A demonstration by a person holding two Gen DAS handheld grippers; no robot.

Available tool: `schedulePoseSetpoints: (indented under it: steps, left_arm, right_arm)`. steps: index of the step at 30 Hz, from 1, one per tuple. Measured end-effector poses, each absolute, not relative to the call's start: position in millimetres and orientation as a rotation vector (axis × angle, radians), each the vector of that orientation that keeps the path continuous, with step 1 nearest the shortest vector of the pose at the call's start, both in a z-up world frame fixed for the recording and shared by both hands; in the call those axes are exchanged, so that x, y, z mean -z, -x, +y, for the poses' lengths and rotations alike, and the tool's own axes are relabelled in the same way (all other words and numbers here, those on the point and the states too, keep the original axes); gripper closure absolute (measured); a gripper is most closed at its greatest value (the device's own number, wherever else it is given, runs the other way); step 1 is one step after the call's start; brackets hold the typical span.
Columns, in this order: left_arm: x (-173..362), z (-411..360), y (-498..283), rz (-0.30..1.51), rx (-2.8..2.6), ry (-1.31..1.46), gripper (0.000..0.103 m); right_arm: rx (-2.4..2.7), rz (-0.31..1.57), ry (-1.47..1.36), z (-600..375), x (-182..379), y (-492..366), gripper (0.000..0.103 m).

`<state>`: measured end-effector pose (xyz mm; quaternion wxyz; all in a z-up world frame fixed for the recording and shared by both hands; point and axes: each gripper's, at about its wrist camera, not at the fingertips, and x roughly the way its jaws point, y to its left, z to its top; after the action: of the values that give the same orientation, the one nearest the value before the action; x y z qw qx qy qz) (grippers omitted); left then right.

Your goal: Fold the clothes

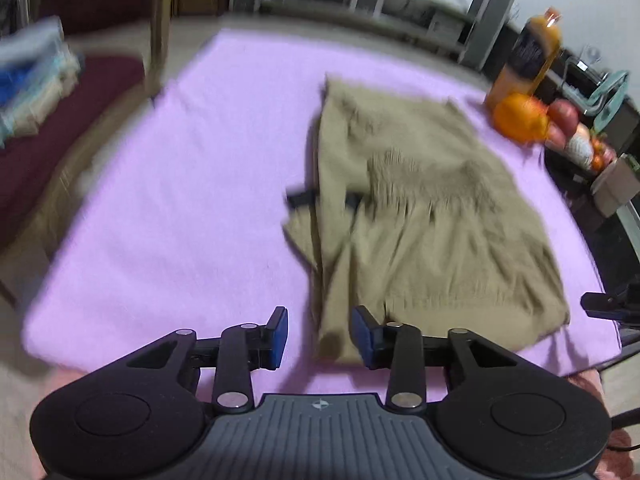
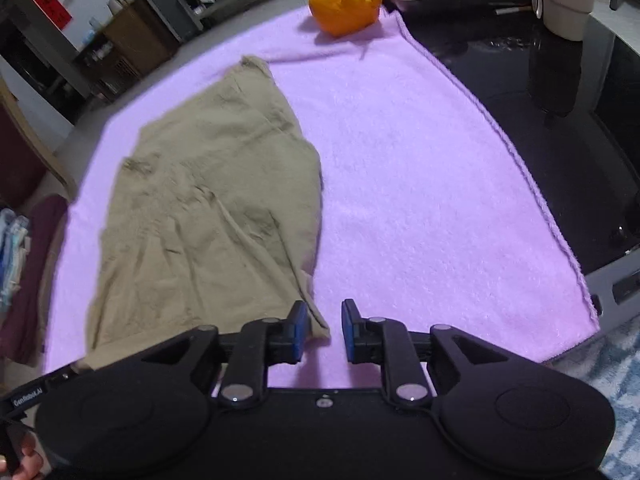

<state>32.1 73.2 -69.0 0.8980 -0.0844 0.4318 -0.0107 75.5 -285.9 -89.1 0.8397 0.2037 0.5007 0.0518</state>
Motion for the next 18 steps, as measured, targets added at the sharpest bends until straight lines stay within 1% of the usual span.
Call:
schedulePoseSetpoints:
  steps: [2, 5, 8, 9, 10, 11, 12, 13, 15, 18]
  left_arm:
    - [60, 74, -34, 0.848, 0.039, 0.169, 0.071]
    - [59, 65, -46, 0.841, 0.066, 0.146, 0.071]
    - [67, 50, -64, 0.831, 0.071, 0.057, 0.07]
    - [70, 48, -72, 0.831, 0.073, 0.055, 0.07]
    - [72, 46, -80, 0.832, 0.075, 0.053, 0.069]
    - [74, 45, -87, 0.83, 0.078, 0.051, 0.065]
    - [74, 42, -94, 0.822, 0.088, 0.047, 0.062]
    - [73, 39, -101, 0.813, 0.098, 0.041, 0.06]
    - [77, 29, -115, 0.809, 0.119, -0.001, 0.06]
    - [86, 13, -135, 0.821, 0.142, -0.062, 0.065]
  right_arm:
    - [-0.15, 1.026, -0.478, -286, 77, -75, 0.08]
    - [-0.236, 0.988, -0.525, -273, 62, -81, 0.08]
    - [-0.324, 0.977, -0.467, -246, 59, -102, 0.08]
    - [-0.351, 0.974, -0.434, -238, 62, -110, 0.078]
    - [-0.354, 0.969, -0.41, -233, 66, -120, 0.074]
    - [-0.353, 0.964, -0.389, -228, 70, -129, 0.068]
    - [-0.351, 0.959, -0.367, -224, 73, -138, 0.066]
    - [-0.354, 0.957, -0.365, -222, 78, -147, 0.065]
    - [-0.362, 0.956, -0.368, -220, 89, -163, 0.065]
    - [-0.381, 0.963, -0.364, -210, 108, -177, 0.063]
